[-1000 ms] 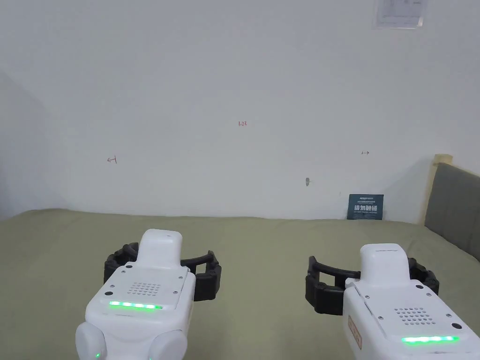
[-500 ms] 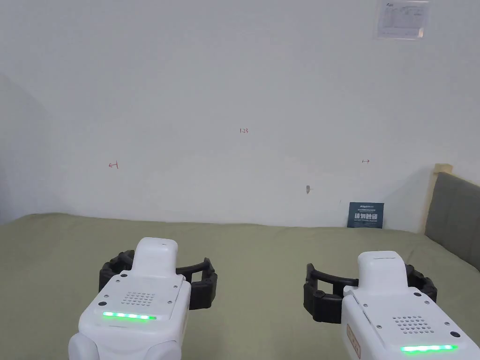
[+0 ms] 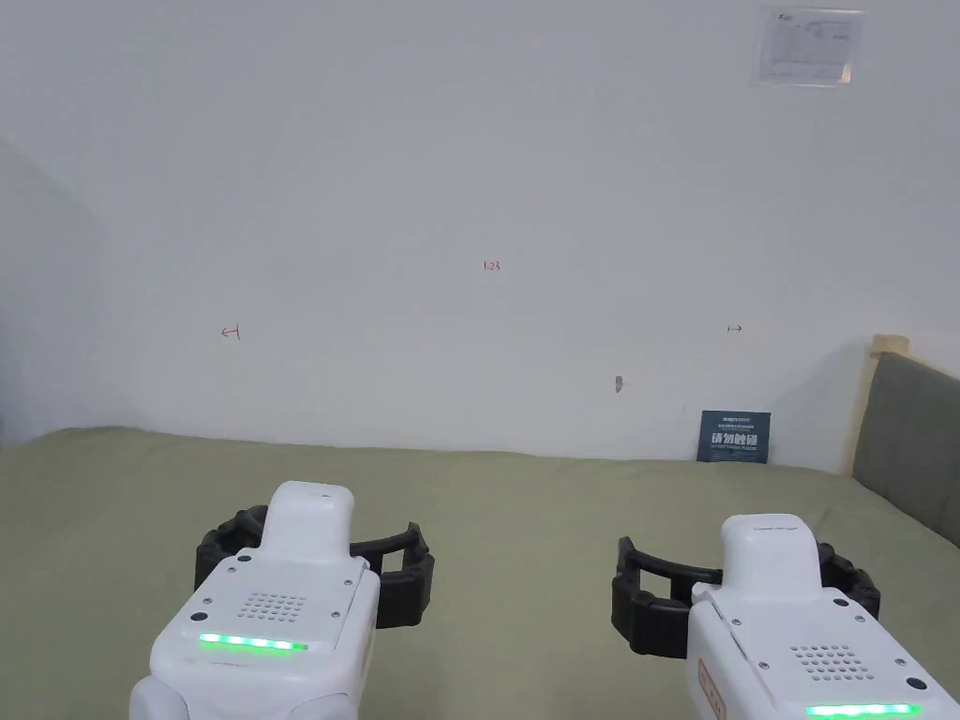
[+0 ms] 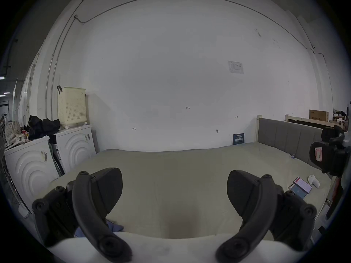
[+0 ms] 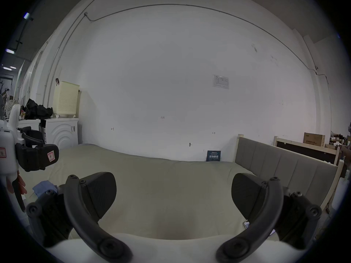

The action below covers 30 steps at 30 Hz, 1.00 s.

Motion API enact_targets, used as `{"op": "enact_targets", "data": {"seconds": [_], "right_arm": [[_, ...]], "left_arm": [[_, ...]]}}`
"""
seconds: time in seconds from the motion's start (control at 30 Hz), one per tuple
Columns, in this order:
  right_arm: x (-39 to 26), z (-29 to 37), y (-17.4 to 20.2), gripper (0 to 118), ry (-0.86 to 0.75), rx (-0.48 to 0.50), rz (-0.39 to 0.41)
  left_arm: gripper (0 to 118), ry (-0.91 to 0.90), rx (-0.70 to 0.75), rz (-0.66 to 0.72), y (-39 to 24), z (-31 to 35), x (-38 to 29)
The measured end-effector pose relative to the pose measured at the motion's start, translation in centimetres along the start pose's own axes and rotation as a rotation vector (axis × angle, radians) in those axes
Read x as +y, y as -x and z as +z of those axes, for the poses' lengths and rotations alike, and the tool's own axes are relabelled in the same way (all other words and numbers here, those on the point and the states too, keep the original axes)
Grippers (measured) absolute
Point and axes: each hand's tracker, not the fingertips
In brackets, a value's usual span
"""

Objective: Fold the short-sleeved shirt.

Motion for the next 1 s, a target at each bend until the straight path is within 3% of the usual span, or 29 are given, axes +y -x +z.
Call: {"op": "enact_targets", "data": {"seconds": [0.17, 0.3, 0.43, 0.6, 0.77, 0.93, 1.0], "right_arm": [[0.0, -0.1, 0.0, 118, 0.006, 0.000, -0.001], [0.1, -0.2, -0.1, 118, 0.007, 0.003, -0.001], [0.1, -0.2, -0.1, 118, 0.010, 0.007, -0.006], [0.0, 0.0, -0.1, 118, 0.013, 0.014, -0.009], [0.1, -0.1, 0.0, 118, 0.017, 0.020, -0.016], [0.1, -0.1, 0.3, 118, 0.020, 0.032, 0.001], [0.1, -0.1, 0.4, 118, 0.020, 0.032, 0.004]], "left_arm": [[115, -0.009, -0.048, -0.002, -0.2, 0.2, 0.1], [114, 0.025, -0.227, 0.019, 0.0, 0.6, 0.8], [114, 0.058, -0.022, -0.028, -1.2, 0.6, 1.3], [114, 0.069, -0.184, 0.019, 0.0, 0.3, 1.4], [114, 0.114, -0.087, -0.005, -0.1, -0.2, 2.2], [114, 0.113, -0.151, 0.070, 1.3, -0.1, 2.6], [114, 0.120, -0.110, 0.076, 1.4, -0.1, 2.7]]}}
